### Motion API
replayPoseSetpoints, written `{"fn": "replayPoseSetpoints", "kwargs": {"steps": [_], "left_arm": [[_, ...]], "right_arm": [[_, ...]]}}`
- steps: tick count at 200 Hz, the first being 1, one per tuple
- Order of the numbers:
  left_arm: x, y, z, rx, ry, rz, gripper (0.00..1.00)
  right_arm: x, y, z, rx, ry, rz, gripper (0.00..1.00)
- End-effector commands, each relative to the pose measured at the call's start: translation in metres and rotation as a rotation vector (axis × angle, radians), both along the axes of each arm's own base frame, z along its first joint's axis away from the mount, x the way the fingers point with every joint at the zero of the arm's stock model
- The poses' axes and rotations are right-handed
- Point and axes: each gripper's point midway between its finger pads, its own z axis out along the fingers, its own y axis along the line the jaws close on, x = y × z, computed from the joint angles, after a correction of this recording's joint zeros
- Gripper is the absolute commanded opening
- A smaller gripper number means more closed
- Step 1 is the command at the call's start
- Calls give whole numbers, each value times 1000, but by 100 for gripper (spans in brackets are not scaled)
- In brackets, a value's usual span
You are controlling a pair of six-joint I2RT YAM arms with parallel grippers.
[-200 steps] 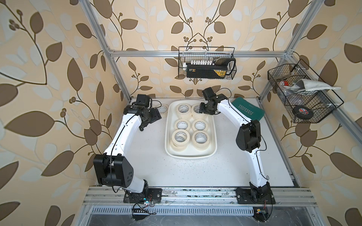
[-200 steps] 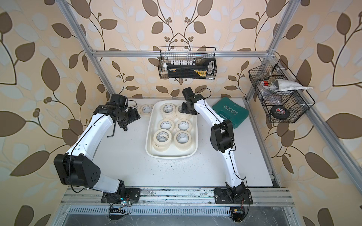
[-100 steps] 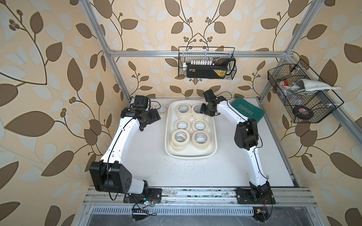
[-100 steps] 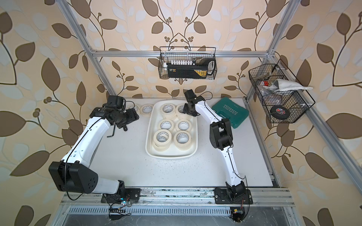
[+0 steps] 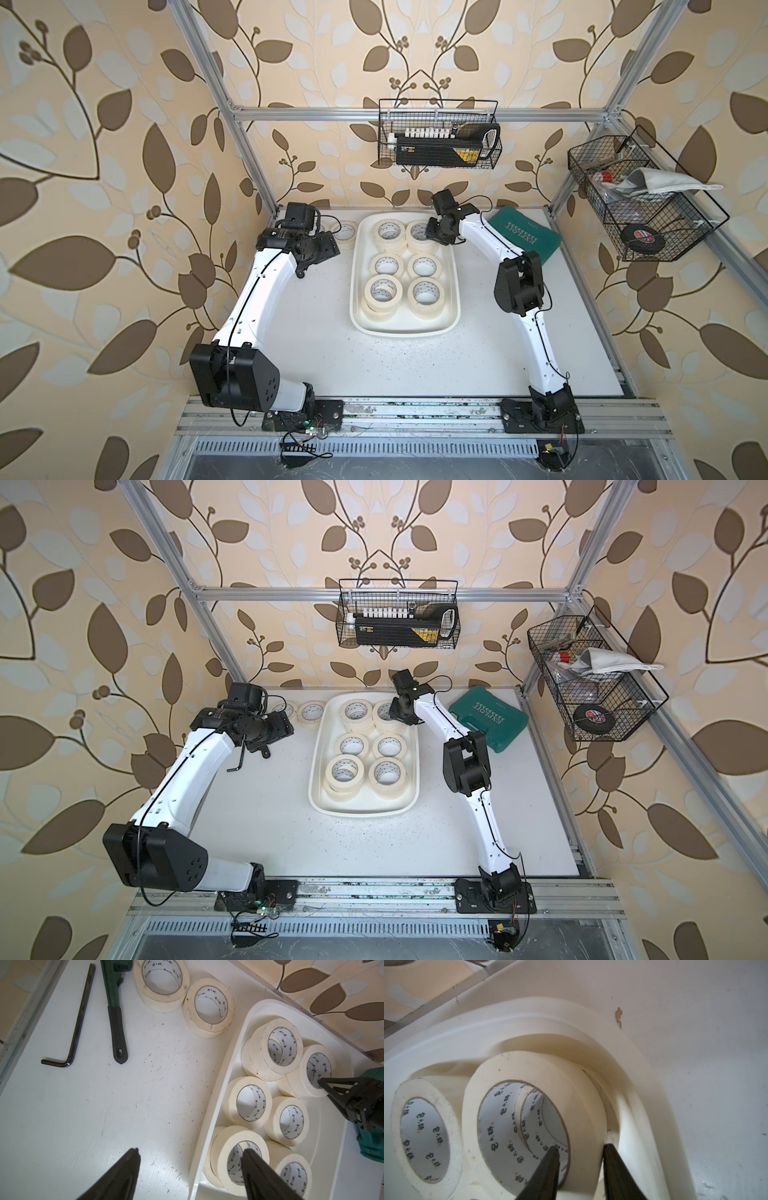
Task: Take out the art tape in the storage box
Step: Pick up the art tape from the storage box.
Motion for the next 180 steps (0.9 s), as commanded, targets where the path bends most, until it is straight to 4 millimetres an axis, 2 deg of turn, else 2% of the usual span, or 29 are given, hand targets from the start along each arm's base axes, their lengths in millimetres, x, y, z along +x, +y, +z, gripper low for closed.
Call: {"fn": "replayPoseSetpoints", "kwargs": {"steps": [1, 36, 70, 101, 142, 160, 165, 180], "left_arm": [[-2, -2, 14, 17, -36, -18, 80], [-4, -3, 21, 68, -40, -23, 80], [-3, -19, 30, 73, -70, -75, 80], [-3, -45, 42, 58, -105, -171, 79], [-5, -74, 50, 55, -112, -244, 79], [-9, -93, 58, 33, -136, -308, 79], [-4, -101, 50, 33, -114, -330, 79], [-5, -121, 54, 8, -130, -406, 79]], "right_arm": [[4, 7, 14, 29, -57, 13, 27], [-3, 1, 37, 15, -98, 27, 13], [-21, 2, 73, 6, -172, 80, 6], [-47, 2, 102, -18, -209, 144, 2], [-88, 4, 123, -46, -215, 229, 0], [-104, 4, 132, -70, -226, 256, 0], [-109, 4, 134, -73, -228, 263, 0], [-122, 8, 140, -75, -228, 294, 0]]}}
